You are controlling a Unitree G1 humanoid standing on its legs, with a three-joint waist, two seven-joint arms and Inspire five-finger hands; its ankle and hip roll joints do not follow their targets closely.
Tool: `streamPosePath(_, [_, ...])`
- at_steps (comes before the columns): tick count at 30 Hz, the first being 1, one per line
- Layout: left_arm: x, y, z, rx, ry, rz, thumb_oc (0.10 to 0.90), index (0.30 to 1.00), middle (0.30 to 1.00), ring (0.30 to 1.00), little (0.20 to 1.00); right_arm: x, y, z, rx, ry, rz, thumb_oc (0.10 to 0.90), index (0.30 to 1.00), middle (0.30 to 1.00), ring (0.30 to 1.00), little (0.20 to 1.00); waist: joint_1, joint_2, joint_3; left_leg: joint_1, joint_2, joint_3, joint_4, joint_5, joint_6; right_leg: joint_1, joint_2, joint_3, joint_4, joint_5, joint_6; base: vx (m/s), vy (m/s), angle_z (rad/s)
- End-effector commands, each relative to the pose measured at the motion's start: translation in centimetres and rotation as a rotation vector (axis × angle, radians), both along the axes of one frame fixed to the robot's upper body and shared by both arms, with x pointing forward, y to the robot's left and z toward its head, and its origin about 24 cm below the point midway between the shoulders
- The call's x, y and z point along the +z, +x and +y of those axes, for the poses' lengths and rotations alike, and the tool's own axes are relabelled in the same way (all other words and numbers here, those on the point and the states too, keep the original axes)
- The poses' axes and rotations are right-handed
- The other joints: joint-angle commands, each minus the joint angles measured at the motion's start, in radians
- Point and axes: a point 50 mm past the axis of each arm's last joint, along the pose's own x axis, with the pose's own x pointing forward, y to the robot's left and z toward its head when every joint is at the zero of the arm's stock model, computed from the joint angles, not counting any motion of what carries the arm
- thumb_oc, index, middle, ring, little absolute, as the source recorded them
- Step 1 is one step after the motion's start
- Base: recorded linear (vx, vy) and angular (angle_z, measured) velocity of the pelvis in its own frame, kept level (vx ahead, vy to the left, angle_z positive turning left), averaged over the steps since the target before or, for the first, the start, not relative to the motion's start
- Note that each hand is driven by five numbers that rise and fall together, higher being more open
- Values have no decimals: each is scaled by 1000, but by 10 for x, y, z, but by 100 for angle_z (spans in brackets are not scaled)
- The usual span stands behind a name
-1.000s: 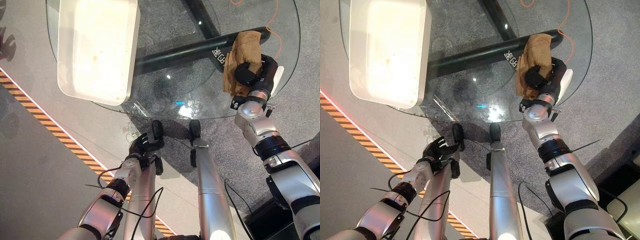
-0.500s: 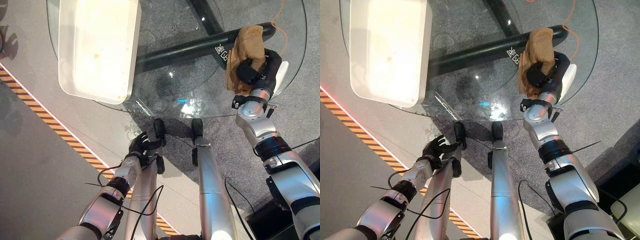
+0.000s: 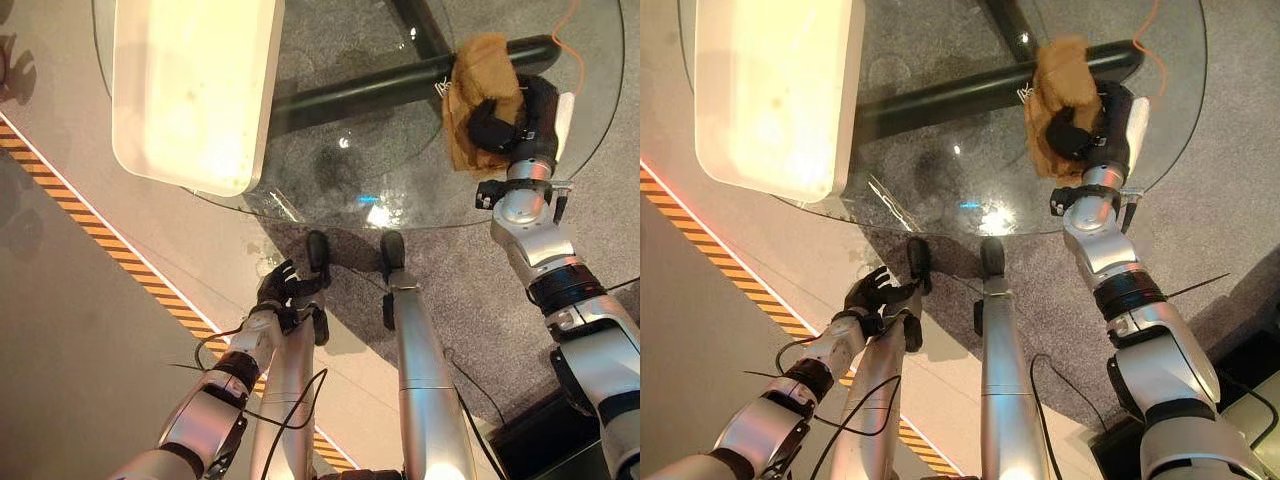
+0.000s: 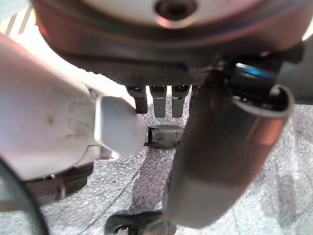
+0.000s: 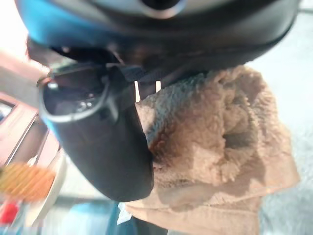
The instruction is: Wipe the table with a cloth and put it in the basket.
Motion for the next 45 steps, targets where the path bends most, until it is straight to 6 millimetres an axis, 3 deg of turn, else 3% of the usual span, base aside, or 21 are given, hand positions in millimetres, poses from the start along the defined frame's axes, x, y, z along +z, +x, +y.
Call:
streamPosePath(1, [-16, -11, 8, 7, 33, 52, 800, 900, 900, 900, 900, -29, -1, 84, 371, -119, 145, 100, 300, 300, 300, 200, 10, 42, 33, -45, -53, 4, 63, -72, 32, -58, -9, 93, -167, 122, 53, -9, -23, 5])
streamPosePath(2, [-22, -17, 8, 0, 37, 66, 800, 900, 900, 900, 900, -39, -3, 88, 404, -134, 179, 100, 300, 300, 300, 200, 11, 43, 33, -15, -53, -3, 71, -102, 28, -29, -7, 92, -156, 91, 54, -5, -16, 13])
streamPosePath(12, [-27, -25, 13, -17, 66, 55, 800, 900, 900, 900, 900, -56, -17, 121, 562, -204, 248, 100, 300, 300, 300, 200, 23, 37, 33, -20, -53, -11, 73, -100, 25, -31, -4, 87, -152, 89, 52, -5, -30, 14])
streamPosePath(26, [-27, -25, 18, -21, 113, 48, 800, 900, 900, 900, 900, -61, -28, 148, 618, -292, 262, 100, 300, 300, 300, 200, 37, 14, 33, -20, -47, -20, 75, -100, 25, -27, -3, 78, -147, 89, 53, -6, -37, 9])
streamPosePath(34, [-27, -25, 22, -15, 128, 53, 800, 900, 900, 900, 900, -54, -24, 140, 473, -218, 200, 100, 300, 300, 300, 200, 42, 5, 33, -20, -42, -22, 74, -104, 28, -27, -3, 75, -144, 89, 55, -3, -21, 2])
streamPosePath(35, [-27, -24, 24, -8, 129, 62, 800, 900, 900, 900, 900, -42, -20, 131, 348, -142, 132, 100, 300, 300, 300, 200, 39, 1, 33, -17, -36, -18, 73, -107, 30, -28, -6, 72, -145, 94, 57, 0, 0, 0])
streamPosePath(40, [-27, -23, 24, 5, 116, 72, 800, 900, 900, 900, 900, -17, -18, 112, 199, -2, 8, 100, 300, 300, 300, 200, 30, -2, 33, -12, -28, -10, 71, -111, 33, -30, -7, 72, -139, 98, 62, 3, 5, -2])
streamPosePath(44, [-27, -22, 24, 7, 114, 75, 800, 900, 900, 900, 900, -13, -18, 110, 180, 15, -4, 100, 300, 300, 300, 200, 29, -3, 33, -10, -28, -8, 70, -111, 34, -30, -6, 72, -137, 98, 62, 6, 9, -6])
streamPosePath(45, [-25, -20, 24, 22, 104, 83, 800, 900, 900, 900, 900, 4, -18, 99, 115, 73, -57, 100, 300, 300, 300, 200, 23, -6, 33, -1, -23, -2, 64, -113, 36, -27, -7, 71, -137, 99, 64, 25, 26, -6])
